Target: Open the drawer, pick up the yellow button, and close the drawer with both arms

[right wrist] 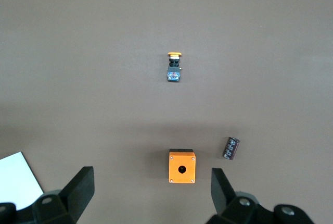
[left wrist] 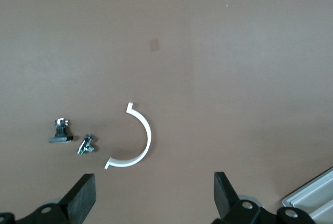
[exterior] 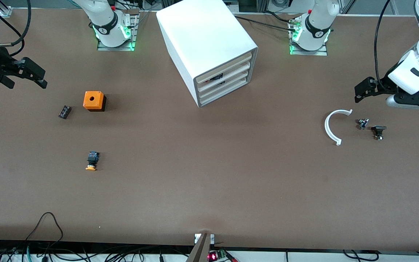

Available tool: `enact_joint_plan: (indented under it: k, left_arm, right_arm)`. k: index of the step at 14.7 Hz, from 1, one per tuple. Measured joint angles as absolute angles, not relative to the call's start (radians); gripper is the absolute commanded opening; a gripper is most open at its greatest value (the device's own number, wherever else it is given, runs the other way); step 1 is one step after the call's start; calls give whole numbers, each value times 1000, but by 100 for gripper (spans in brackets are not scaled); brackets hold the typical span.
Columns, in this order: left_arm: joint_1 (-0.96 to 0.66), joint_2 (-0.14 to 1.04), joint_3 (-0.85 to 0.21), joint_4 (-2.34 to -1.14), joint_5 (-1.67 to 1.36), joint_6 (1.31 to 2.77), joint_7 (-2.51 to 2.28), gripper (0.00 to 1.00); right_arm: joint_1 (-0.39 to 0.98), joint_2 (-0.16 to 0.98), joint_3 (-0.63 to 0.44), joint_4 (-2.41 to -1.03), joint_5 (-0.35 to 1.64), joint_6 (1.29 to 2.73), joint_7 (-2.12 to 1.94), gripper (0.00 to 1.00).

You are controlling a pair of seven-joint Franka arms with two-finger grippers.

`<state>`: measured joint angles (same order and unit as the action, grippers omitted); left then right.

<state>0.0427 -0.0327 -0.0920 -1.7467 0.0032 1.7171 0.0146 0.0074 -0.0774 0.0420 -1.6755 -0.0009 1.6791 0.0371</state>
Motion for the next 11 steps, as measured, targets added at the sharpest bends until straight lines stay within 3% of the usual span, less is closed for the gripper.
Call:
enact_joint_plan:
  k: [11]
  left_arm:
    - [43,-34,-90,-1731,3,1683,15,100]
  right_arm:
    - [7,-77,42,-1672,-1,1679,36,99]
